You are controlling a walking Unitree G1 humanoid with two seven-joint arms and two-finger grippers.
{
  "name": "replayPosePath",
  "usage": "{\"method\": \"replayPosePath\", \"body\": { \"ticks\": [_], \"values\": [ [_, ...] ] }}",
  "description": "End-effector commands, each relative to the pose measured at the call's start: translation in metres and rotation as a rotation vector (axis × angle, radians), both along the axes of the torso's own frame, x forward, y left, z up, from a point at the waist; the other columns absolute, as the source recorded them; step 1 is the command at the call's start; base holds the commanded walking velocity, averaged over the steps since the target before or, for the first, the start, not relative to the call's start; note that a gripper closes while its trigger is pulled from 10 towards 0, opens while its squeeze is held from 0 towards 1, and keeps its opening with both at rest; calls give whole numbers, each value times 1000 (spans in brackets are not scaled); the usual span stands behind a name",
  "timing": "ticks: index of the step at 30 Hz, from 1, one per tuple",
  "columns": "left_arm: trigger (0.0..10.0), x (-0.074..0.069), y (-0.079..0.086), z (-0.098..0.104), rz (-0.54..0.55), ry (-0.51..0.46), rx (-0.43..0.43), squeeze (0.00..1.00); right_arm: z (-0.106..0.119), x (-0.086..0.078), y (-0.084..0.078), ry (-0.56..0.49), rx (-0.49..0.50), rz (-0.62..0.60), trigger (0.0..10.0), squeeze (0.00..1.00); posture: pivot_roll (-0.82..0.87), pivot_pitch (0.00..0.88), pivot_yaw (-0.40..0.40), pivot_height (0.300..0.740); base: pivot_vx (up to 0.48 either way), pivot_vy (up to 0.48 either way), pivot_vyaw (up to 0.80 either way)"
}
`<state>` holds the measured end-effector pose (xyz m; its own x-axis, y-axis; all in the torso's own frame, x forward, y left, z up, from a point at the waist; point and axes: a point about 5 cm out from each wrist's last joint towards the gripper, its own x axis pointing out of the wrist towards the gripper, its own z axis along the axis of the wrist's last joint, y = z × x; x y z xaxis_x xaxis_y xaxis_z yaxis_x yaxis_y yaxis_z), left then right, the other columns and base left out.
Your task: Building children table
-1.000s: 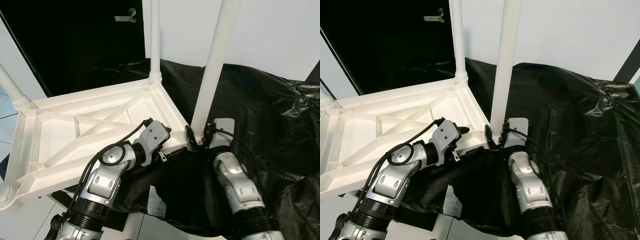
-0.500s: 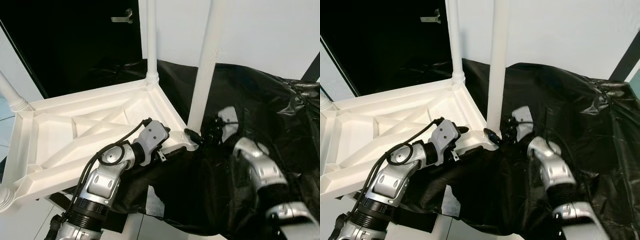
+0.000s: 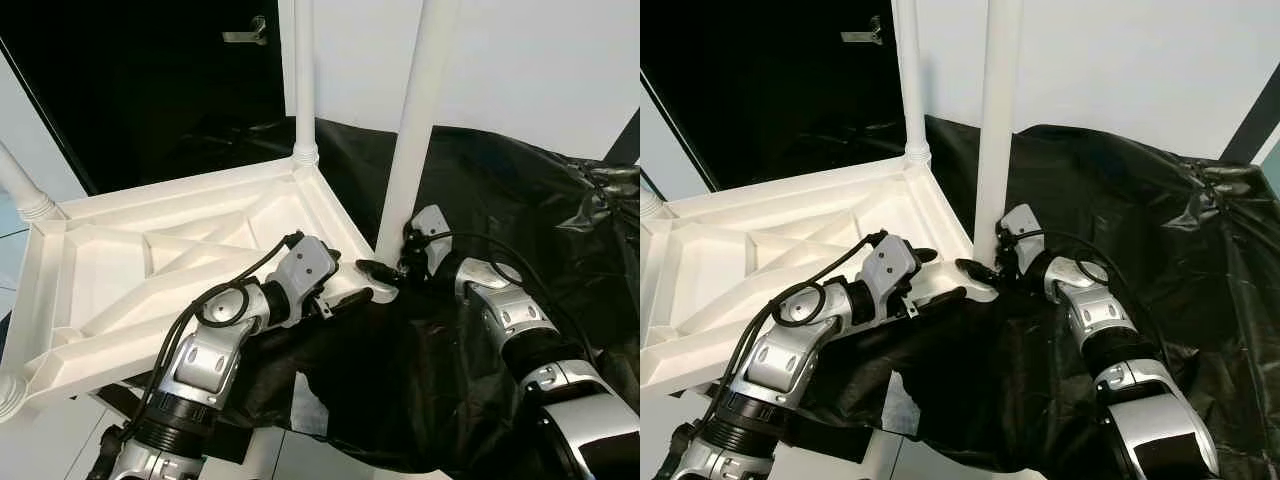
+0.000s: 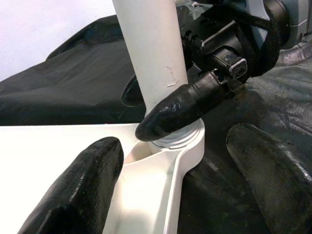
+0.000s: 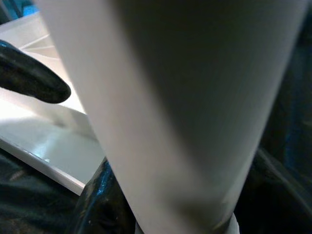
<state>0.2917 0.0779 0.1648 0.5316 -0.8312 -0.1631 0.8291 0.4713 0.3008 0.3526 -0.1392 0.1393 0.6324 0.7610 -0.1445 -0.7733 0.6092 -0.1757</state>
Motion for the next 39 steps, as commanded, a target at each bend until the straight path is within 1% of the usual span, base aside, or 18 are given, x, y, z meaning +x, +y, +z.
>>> {"method": "replayPosePath", "body": {
  "ticks": [1, 4, 6, 10, 12, 13, 15, 17, 20, 23, 25, 26, 27, 28, 29, 33, 38, 39],
  "values": [
    [10000, 2, 4, 0, 84, -21, -3, 0, -3, 0, -2, 12, 3, -5, 0, 0, 7, 0, -52, 740, 0, 0, 0],
    [10000, 1, 3, 0, 82, -19, -4, 0, -4, 0, -3, 9, 10, -43, 0, 0, 4, 0, -50, 740, 0, 0, 0],
    [10000, 2, 3, 0, 80, -18, -4, 0, -6, 2, -4, 2, 13, -122, 0, 0, 0, 0, -47, 740, 0, 0, 0],
    [10000, 2, 3, 0, 74, -16, -2, 0, -9, 3, -5, -25, 19, -231, 0, 0, -6, 0, -41, 740, 0, 0, 0],
    [10000, 2, 3, 0, 74, -16, -2, 0, -9, 3, -5, -25, 19, -231, 0, 0, -6, 0, -41, 740, 0, 0, 0],
    [10000, 1, 3, 0, 72, -15, -2, 0, -9, 2, -4, -34, 32, -264, 0, 0, -9, 0, -36, 740, 0, 0, 0],
    [10000, 0, 3, -1, 63, -12, 1, 0, -12, 2, -2, -16, 73, -382, 0, 0, -10, 0, -31, 740, 0, 0, 0],
    [10000, 0, 3, -1, 59, -11, 5, 0, -15, -1, 2, -10, 103, -470, 0, 0, -7, 0, -28, 740, 0, 0, 0],
    [10000, -1, 4, -1, 58, -11, 6, 0, -17, -3, 4, -10, 109, -494, 0, 0, -7, 0, -28, 740, 0, 0, 0],
    [10000, -1, 5, -1, 57, -9, 9, 0, -21, -9, 13, -24, 121, -597, 0, 0, -4, 0, -27, 740, 0, 0, 0],
    [10000, -1, 5, -1, 57, -9, 9, 0, -21, -9, 13, -24, 121, -597, 0, 0, -4, 0, -27, 740, 0, 0, 0],
    [10000, -1, 5, -1, 57, -8, 10, 0, -23, -12, 16, -36, 104, -665, 0, 0, -2, 0, -28, 740, 0, 0, 0],
    [10000, -1, 5, -1, 57, -7, 10, 0, -27, -15, 19, -25, 116, -737, 0, 0, 0, 0, -30, 740, 0, 0, 0],
    [10000, -1, 5, -1, 57, -7, 10, 0, -27, -15, 19, -25, 116, -737, 0, 0, 0, 0, -30, 740, 0, 0, 0],
    [10000, -1, 4, -2, 56, -6, 11, 0, -30, -18, 24, -14, 127, -800, 0, 0, 2, 0, -30, 740, 0, 0, 0],
    [10000, -2, 3, -2, 53, -4, 11, 0, -30, -22, 29, 1, 157, -840, 0, 0, -4, 0, -25, 740, 0, 0, 0],
    [10000, -3, 1, -3, 43, -2, 15, 0, -25, -23, 24, -22, 171, -846, 0, 0, -3, 0, -27, 740, 0, 0, 0],
    [10000, -2, 1, -3, 44, -3, 16, 0, -24, -23, 25, -22, 180, -846, 667, 0, -3, 0, -26, 740, 0, 0, 0]
  ]
}}
